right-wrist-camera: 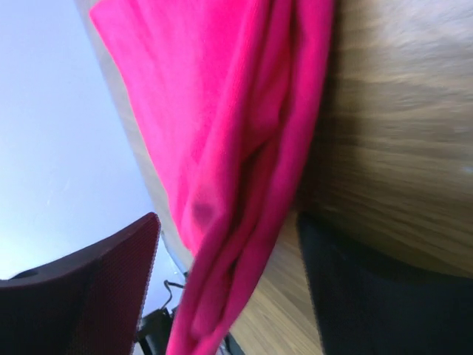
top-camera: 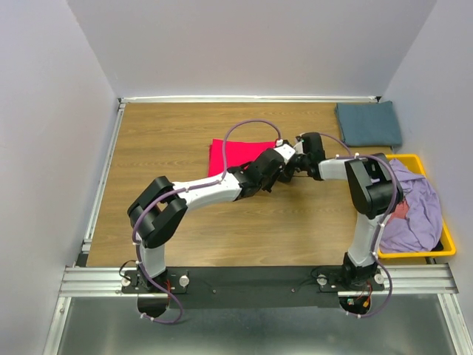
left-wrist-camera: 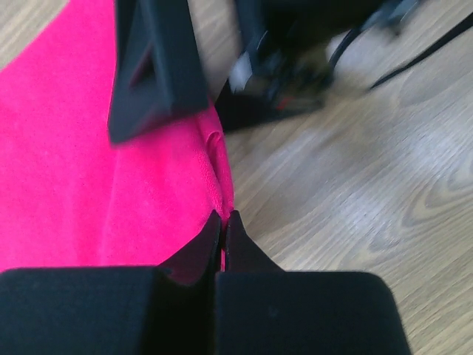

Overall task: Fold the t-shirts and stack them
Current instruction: Neatly place the folded tshirt to the corner

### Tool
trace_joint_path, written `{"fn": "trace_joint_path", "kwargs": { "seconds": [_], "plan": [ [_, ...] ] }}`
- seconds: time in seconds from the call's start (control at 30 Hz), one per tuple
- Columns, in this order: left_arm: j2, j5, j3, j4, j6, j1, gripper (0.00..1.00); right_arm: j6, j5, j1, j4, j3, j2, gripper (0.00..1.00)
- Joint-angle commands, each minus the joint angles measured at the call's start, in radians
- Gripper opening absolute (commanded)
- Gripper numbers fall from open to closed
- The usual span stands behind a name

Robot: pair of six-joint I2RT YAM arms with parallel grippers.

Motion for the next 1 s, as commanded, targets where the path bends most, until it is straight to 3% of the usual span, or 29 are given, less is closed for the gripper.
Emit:
{"fn": "trace_joint_path", "kwargs": {
  "seconds": [0.0,0.17,0.23,0.27,0.3,0.33,0.37,0.4,0.47,0.5,0.6,0.67,0.97],
  "plan": [
    [0.004,0.015,0.048,0.021,-0.033,0.001,0.00,-0.014,0.048,0.040,-0.082,0.030,0.080,0.75],
    [0.033,0.042,0.085,0.012,-0.053,0.000,0.00,-0.086,0.085,0.048,-0.159,0.101,0.098,0.46],
    [0.047,0.053,0.093,0.011,-0.063,0.000,0.02,-0.120,0.117,0.048,-0.200,0.129,0.097,0.26],
    [0.048,0.056,0.099,0.008,-0.066,0.000,0.04,-0.137,0.131,0.048,-0.222,0.152,0.097,0.19],
    [0.047,0.055,0.100,0.008,-0.072,0.001,0.12,-0.180,0.160,0.048,-0.264,0.164,0.095,0.05],
    [0.045,0.053,0.102,0.009,-0.076,0.001,0.16,-0.203,0.175,0.048,-0.297,0.176,0.095,0.01],
    [0.041,0.053,0.108,0.004,-0.086,0.003,0.22,-0.227,0.190,0.048,-0.321,0.189,0.092,0.01],
    [0.031,0.053,0.113,0.000,-0.092,0.003,0.37,-0.281,0.206,0.048,-0.364,0.218,0.092,0.01],
    [0.019,0.058,0.126,-0.018,-0.118,0.017,0.48,-0.371,0.259,0.048,-0.410,0.270,0.097,0.01],
    [-0.002,0.065,0.130,-0.025,-0.132,0.036,0.61,-0.408,0.308,0.046,-0.459,0.288,0.098,0.01],
    [-0.057,0.085,0.123,-0.055,-0.169,0.082,0.79,-0.569,0.446,0.046,-0.550,0.372,0.109,0.01],
    [-0.099,0.099,0.123,-0.109,-0.182,0.139,0.86,-0.707,0.517,0.045,-0.622,0.420,0.123,0.01],
    [-0.347,0.088,-0.040,-0.212,-0.189,0.383,0.92,-1.183,1.017,0.022,-0.679,0.627,0.210,0.01]
  ]
}}
